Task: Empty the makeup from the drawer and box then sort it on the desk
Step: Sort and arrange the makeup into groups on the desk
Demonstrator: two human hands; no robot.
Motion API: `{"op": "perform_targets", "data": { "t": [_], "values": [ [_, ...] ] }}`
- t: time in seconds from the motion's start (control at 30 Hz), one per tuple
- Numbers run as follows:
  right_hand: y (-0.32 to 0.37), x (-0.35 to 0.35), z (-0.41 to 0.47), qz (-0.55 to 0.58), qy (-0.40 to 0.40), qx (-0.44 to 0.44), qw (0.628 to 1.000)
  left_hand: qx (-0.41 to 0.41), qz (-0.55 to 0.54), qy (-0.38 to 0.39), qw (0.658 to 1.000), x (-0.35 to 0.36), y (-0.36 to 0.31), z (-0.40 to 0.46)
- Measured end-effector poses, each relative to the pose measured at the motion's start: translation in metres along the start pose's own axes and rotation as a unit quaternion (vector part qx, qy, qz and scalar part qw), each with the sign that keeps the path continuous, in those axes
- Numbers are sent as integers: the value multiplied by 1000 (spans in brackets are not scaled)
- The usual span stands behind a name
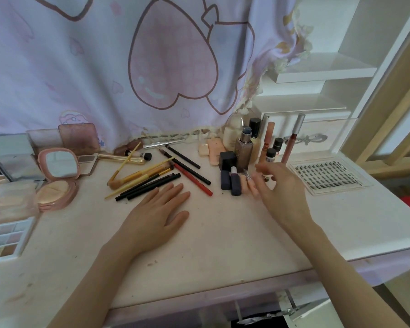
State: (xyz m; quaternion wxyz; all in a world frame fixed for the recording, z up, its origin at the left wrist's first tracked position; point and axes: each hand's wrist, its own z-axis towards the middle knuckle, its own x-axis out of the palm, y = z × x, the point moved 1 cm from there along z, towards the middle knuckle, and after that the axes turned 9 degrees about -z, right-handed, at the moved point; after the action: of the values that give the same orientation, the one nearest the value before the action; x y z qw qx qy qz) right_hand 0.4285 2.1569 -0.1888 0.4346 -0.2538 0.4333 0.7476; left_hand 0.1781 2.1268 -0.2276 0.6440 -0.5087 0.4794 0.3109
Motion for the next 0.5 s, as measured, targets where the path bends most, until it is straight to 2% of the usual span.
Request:
{"op": "perform_targets", "data": {
  "t": [0.13, 0.27, 0.37, 0.5],
  "values": [
    [55, 16, 19, 9, 64, -117, 991, 0, -29, -26, 999, -3, -5, -1],
    [101, 55, 54, -12, 168, -199, 965, 13, -59, -71, 996, -6, -5, -2],
    [125, 87, 78, -16, 238, -198, 951, 21, -65, -73, 995, -4, -3, -2],
    [142, 125, 100, -46, 255, -188, 947, 29, -70, -70, 995, -2, 3, -1]
  ]
}}
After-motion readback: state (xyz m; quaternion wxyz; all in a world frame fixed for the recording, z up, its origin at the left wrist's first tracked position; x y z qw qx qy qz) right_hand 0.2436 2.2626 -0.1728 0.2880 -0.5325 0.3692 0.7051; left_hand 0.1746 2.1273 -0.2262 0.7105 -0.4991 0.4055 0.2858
